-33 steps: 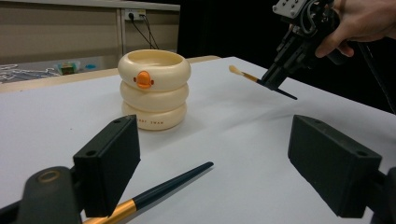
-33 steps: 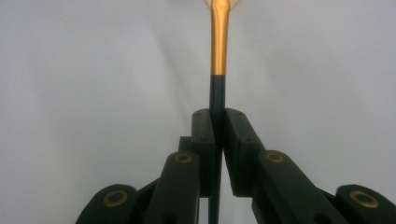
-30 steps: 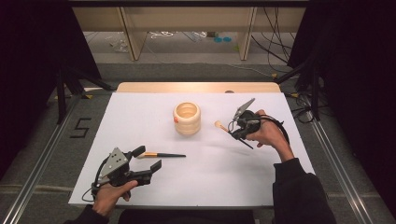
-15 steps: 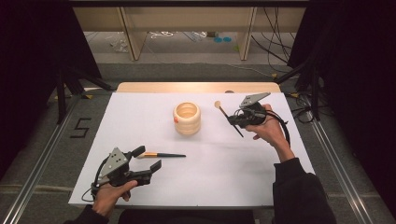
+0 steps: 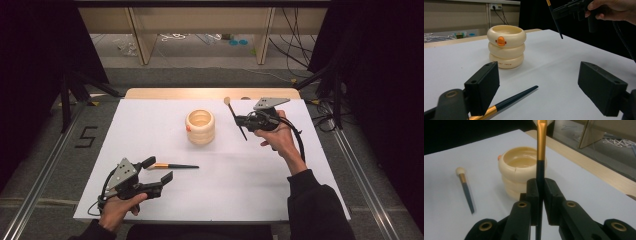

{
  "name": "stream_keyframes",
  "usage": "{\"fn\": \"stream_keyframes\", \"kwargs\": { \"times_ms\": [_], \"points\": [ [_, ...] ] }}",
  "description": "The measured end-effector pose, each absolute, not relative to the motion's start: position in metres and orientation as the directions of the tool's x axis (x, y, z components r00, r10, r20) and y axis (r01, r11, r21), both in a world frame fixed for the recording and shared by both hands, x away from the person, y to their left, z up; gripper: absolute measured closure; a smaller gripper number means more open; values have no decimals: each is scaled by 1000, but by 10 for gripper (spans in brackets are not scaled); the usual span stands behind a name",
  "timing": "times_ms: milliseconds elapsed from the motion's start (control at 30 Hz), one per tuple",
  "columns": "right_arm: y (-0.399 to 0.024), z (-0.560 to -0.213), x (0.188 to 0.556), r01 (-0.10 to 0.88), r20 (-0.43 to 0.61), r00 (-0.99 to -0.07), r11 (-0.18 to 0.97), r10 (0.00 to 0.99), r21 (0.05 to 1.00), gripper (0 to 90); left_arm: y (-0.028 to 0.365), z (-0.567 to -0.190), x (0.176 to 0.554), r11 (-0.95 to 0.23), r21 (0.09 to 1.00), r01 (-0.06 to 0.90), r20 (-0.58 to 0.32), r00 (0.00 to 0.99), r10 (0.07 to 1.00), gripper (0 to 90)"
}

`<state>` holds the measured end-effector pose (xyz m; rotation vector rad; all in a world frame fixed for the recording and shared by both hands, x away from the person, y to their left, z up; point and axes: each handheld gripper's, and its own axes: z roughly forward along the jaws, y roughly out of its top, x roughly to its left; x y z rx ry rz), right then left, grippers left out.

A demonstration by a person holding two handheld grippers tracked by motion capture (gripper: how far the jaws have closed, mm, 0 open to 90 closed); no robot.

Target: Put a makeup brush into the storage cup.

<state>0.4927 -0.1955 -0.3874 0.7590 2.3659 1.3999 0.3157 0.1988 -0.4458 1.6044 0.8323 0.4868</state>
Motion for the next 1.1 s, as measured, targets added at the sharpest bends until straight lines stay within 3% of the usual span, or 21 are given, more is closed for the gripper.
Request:
{"fn": "stream_keyframes", "kwargs": {
  "times_ms": [667, 1100],
  "points": [
    [-183, -392, 509, 304, 109, -781, 223, 614, 926, 830, 199, -446, 317, -31, 969, 246, -143, 656, 741, 177],
    [-165, -383, 518, 270, 105, -784, 185, 612, 945, 830, 201, -446, 316, -30, 968, 250, -144, 648, 748, 178]
  ]
}}
